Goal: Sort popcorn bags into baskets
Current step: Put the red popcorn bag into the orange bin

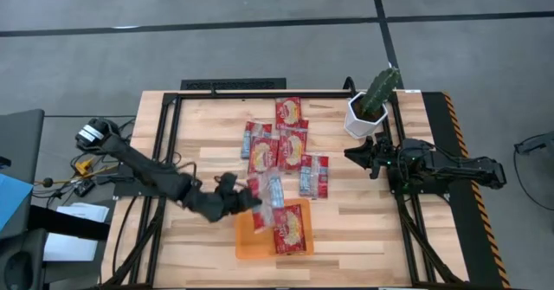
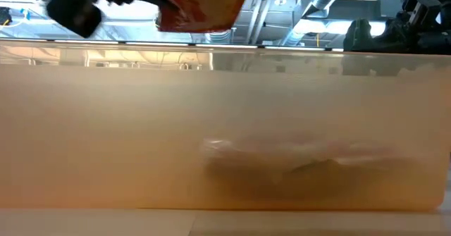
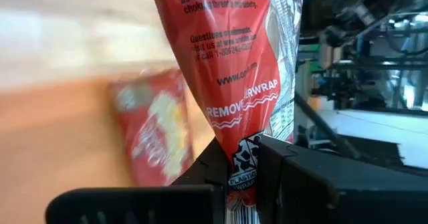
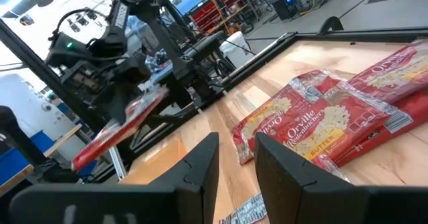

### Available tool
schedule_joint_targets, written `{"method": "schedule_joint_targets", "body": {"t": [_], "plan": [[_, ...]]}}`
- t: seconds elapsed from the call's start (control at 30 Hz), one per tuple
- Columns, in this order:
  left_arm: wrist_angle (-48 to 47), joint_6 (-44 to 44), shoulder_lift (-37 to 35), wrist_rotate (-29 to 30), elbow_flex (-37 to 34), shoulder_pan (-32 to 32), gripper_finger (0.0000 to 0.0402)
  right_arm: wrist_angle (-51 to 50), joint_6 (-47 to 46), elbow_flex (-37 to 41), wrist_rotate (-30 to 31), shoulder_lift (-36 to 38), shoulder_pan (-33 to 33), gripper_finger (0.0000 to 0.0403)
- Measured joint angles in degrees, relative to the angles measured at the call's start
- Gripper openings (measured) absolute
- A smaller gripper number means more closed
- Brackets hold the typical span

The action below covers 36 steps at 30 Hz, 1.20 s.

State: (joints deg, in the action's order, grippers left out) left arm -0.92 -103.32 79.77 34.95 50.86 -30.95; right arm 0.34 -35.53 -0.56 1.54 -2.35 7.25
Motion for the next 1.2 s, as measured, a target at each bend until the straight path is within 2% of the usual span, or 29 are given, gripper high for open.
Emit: {"method": "schedule_joint_targets", "body": {"t": [0.17,0.3,0.43,0.57,0.73,0.97,1.1,1.2], "plan": [[-7.8,-1.8,3.2,1.1,5.2,-4.7,0.0015,0.0,0.0,0.0,0.0,0.0,0.0,0.0120],[-12.5,-2.4,5.8,1.8,7.6,-5.5,0.0015,0.0,0.0,0.0,0.0,0.0,0.0,0.0120],[-10.2,-3.9,9.4,1.4,7.7,-6.3,0.0015,0.0,-0.4,0.0,0.0,0.0,0.0,0.0120],[-9.0,-6.0,13.9,-2.6,7.7,-8.0,0.0015,0.0,-2.1,0.0,0.0,0.0,0.0,0.0120],[-10.6,-9.0,17.1,-2.7,7.7,-8.9,0.0017,0.0,-2.2,0.0,0.0,0.0,-0.1,0.0120],[-12.4,-7.2,17.8,-3.4,7.7,-7.5,0.0019,0.0,-2.1,0.0,0.0,0.0,0.0,0.0120],[-12.6,-6.3,17.8,-6.9,7.7,-6.6,0.0024,0.0,-2.1,0.0,0.0,0.0,0.0,0.0120],[-13.5,-6.4,17.8,-9.3,7.7,-6.2,0.0045,0.0,-2.1,0.0,0.0,0.0,0.0,0.0120]]}}
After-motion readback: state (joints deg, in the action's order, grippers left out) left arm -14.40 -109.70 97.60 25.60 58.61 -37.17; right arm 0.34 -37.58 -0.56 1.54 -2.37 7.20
